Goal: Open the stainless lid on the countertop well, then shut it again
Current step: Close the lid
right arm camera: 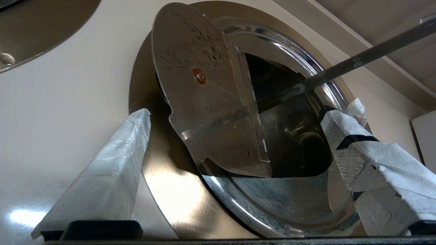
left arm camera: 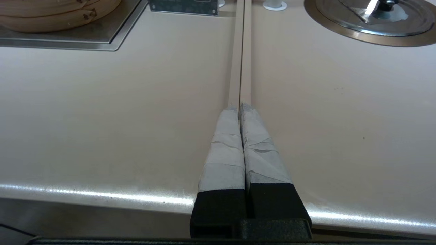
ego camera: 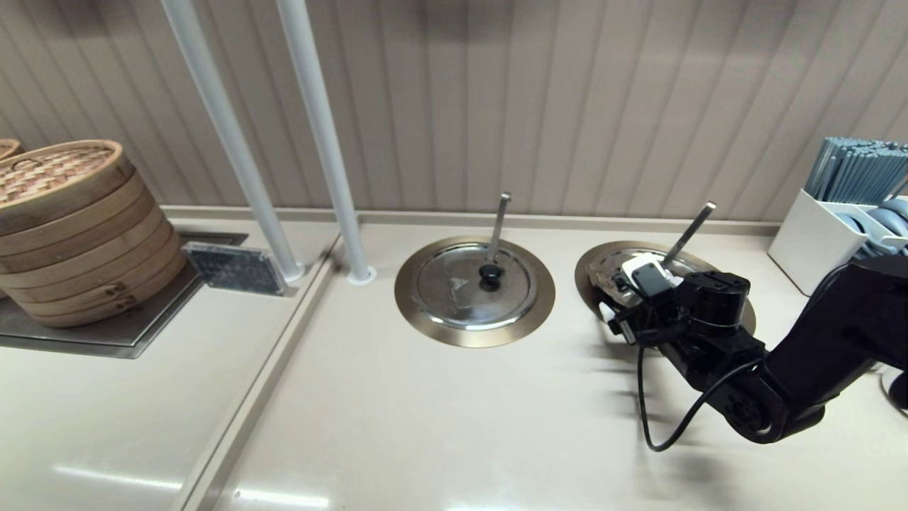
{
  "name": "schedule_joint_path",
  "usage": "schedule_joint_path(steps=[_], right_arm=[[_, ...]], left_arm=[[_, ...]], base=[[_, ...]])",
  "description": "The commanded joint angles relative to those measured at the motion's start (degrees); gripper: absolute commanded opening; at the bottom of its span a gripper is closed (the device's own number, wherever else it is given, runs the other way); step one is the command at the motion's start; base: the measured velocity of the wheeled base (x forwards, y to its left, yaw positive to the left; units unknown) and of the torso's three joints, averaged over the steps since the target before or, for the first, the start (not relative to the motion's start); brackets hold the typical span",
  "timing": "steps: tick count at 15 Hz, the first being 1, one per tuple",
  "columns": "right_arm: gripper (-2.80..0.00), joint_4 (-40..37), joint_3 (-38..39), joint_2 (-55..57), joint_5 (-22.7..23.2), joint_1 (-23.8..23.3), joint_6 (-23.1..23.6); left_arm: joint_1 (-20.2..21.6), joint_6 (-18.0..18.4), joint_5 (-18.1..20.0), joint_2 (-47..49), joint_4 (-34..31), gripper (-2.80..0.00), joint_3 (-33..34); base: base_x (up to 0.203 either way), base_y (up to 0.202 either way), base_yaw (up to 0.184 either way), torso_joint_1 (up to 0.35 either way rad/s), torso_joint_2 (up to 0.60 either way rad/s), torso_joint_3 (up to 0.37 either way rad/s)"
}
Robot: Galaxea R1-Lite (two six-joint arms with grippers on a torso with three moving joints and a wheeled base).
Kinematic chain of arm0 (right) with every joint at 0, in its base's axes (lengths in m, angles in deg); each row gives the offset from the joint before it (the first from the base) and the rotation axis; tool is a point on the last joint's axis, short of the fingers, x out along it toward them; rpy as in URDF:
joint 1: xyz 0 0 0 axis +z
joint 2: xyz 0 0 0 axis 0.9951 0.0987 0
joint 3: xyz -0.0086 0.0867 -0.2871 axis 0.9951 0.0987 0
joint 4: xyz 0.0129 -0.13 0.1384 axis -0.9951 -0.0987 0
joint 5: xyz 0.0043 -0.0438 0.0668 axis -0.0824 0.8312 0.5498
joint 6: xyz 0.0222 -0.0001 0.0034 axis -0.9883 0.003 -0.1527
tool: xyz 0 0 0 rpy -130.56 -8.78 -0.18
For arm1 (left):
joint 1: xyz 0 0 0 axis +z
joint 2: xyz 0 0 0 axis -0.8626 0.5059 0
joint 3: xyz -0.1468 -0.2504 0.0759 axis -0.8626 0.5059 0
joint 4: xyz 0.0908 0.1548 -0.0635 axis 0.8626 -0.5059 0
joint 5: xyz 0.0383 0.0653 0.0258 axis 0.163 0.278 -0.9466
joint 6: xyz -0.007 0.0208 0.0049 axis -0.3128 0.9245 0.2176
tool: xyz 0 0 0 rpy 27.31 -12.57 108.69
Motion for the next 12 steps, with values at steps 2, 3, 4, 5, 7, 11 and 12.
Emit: schedule_joint_path(steps=[2, 3, 4, 5, 7, 11, 12], right_arm=[[0.0, 1.2, -1.5, 1.2, -0.9, -1.1, 0.2], [0.0, 1.7, -2.1, 1.0, -0.9, -1.3, 0.2], [0.0, 2.0, -2.4, 0.5, -0.9, -1.9, 0.2], [0.0, 2.0, -3.1, -0.2, -0.9, -2.7, 0.2], [0.0, 1.9, -4.8, -1.5, -0.9, -4.7, 0.2], [0.0, 1.3, -8.3, -1.9, -0.6, -9.0, 0.5], [0.0, 0.2, -9.7, -1.8, -0.5, -10.6, 0.5]], left_arm=[[0.0, 0.0, 0.0, 0.0, 0.0, -2.8, 0.1], [0.0, 0.0, 0.0, 0.0, 0.0, -2.8, 0.0], [0.0, 0.0, 0.0, 0.0, 0.0, -2.8, 0.0], [0.0, 0.0, 0.0, 0.0, 0.0, -2.8, 0.0], [0.0, 0.0, 0.0, 0.0, 0.0, -2.8, 0.0], [0.0, 0.0, 0.0, 0.0, 0.0, -2.8, 0.0], [0.0, 0.0, 0.0, 0.0, 0.0, -2.8, 0.0]], base=[[0.0, 0.0, 0.0, 0.0, 0.0, 0.0], [0.0, 0.0, 0.0, 0.0, 0.0, 0.0], [0.0, 0.0, 0.0, 0.0, 0.0, 0.0], [0.0, 0.0, 0.0, 0.0, 0.0, 0.0], [0.0, 0.0, 0.0, 0.0, 0.0, 0.0], [0.0, 0.0, 0.0, 0.0, 0.0, 0.0], [0.0, 0.0, 0.0, 0.0, 0.0, 0.0]])
